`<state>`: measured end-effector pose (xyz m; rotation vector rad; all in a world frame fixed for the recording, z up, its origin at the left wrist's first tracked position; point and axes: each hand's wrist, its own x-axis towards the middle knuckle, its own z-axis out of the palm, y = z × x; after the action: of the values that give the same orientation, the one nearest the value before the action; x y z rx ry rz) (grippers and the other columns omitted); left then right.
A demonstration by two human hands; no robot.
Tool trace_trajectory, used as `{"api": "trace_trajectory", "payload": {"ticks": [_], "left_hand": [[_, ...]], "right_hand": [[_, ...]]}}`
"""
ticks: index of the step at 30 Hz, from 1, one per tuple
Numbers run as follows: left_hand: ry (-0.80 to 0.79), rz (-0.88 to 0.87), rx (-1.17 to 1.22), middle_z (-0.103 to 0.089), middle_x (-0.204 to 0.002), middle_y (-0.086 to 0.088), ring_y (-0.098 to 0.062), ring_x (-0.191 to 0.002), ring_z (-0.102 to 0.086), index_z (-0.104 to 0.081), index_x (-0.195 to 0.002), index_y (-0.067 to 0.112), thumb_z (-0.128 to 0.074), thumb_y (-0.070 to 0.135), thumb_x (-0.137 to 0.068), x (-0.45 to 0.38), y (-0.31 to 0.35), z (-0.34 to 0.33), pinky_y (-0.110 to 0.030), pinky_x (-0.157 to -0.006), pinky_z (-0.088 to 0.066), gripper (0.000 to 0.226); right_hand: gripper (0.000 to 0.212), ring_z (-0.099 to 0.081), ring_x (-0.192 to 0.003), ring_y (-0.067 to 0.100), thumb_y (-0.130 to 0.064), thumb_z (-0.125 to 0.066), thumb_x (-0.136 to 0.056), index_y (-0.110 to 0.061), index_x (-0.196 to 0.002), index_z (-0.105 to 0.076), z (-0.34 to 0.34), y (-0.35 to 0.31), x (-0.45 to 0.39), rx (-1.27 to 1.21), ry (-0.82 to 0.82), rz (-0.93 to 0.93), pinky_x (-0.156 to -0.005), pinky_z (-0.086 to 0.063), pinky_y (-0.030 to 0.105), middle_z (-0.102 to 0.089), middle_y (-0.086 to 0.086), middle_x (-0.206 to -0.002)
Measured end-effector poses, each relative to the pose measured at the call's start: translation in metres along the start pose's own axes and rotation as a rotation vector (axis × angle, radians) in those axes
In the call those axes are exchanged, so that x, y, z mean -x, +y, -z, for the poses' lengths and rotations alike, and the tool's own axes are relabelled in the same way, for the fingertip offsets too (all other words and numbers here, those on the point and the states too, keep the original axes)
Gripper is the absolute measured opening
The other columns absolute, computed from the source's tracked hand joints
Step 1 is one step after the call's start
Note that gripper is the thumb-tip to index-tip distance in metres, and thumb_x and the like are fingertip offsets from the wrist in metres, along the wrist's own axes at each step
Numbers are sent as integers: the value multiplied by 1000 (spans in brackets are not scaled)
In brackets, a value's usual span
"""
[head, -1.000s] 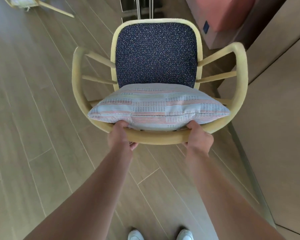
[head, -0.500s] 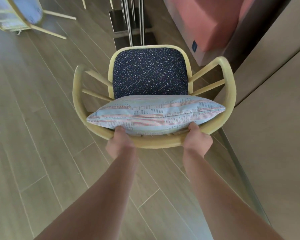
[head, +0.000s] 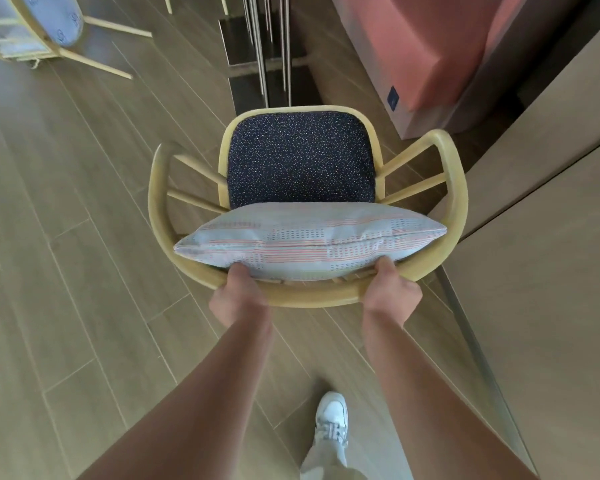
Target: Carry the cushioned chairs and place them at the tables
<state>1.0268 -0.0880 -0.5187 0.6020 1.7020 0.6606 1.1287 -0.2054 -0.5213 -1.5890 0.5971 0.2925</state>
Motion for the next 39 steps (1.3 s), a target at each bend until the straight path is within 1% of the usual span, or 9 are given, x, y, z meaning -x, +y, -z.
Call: {"api": "trace_trajectory", "payload": {"ticks": [2, 7, 11, 13, 19, 23, 28, 34, 39], "left_hand": [[0, -3, -11, -59, -68, 2, -19, -59, -54, -62, -76, 18, -62, 26, -76, -1, 11, -10, -31, -59, -43, 8], [18, 18, -18, -57, -66, 1, -21, -57, -50, -63, -74, 14, -64, 24, -74, -6, 38, -39, -33, -61, -40, 10], [10, 28, -16, -59, -71, -1, -22, -59, -50, -64, -79, 14, -64, 26, -74, -10, 57, -59, -34, -66, -40, 12], [3, 23, -22, -59, -72, -1, -22, -60, -50, -63, -78, 14, -64, 27, -74, -11, 64, -66, -34, -65, -40, 13], [-14, 34, -8, -56, -62, -1, -22, -51, -47, -61, -69, 12, -64, 22, -77, -19, 84, -90, -26, -45, -38, 13], [-25, 41, -18, -58, -65, -1, -22, -54, -51, -61, -72, 12, -64, 23, -79, -26, 102, -110, -28, -48, -42, 13], [-26, 45, -36, -60, -67, -2, -22, -54, -52, -60, -72, 13, -64, 24, -80, -33, 114, -126, -29, -50, -43, 13], [-33, 45, -40, -57, -64, -1, -21, -51, -48, -58, -71, 13, -64, 22, -79, -36, 119, -133, -25, -44, -38, 13], [-40, 42, -35, -54, -62, 0, -19, -48, -44, -57, -71, 13, -63, 20, -79, -38, 119, -134, -20, -37, -33, 13]], "right_hand": [[26, -34, -33, 6, -20, -59, -65, -18, -48, -41, -10, -9, -6, -10, -3, 5, -35, -28, 21, -40, -13, -38], [26, -36, -33, 7, -18, -61, -69, -17, -49, -44, -37, -27, -21, 8, 2, 0, -35, -29, 21, -42, -12, -38], [22, -45, -35, 4, -16, -65, -76, -14, -56, -55, -57, -46, -31, 40, 15, -1, -38, -36, 21, -52, -10, -41], [23, -45, -35, 4, -17, -65, -76, -14, -56, -55, -65, -53, -35, 42, 15, -9, -38, -37, 21, -52, -11, -41], [24, -52, -42, 9, -21, -69, -78, -12, -57, -59, -89, -70, -47, 30, 16, -37, -50, -44, 27, -57, -10, -44], [35, -38, -36, 10, -21, -66, -77, -15, -50, -45, -112, -83, -57, 27, 15, -37, -51, -36, 30, -42, -11, -37], [30, -45, -48, 17, -23, -66, -76, -14, -53, -49, -129, -92, -66, 31, 32, -58, -55, -42, 34, -47, -9, -41], [23, -47, -51, 17, -20, -64, -77, -12, -59, -53, -138, -96, -70, 29, 44, -54, -58, -46, 35, -52, -4, -51], [25, -47, -49, 16, -20, -64, -77, -12, -57, -52, -140, -96, -70, 18, 53, -59, -59, -49, 36, -50, -7, -46]]}}
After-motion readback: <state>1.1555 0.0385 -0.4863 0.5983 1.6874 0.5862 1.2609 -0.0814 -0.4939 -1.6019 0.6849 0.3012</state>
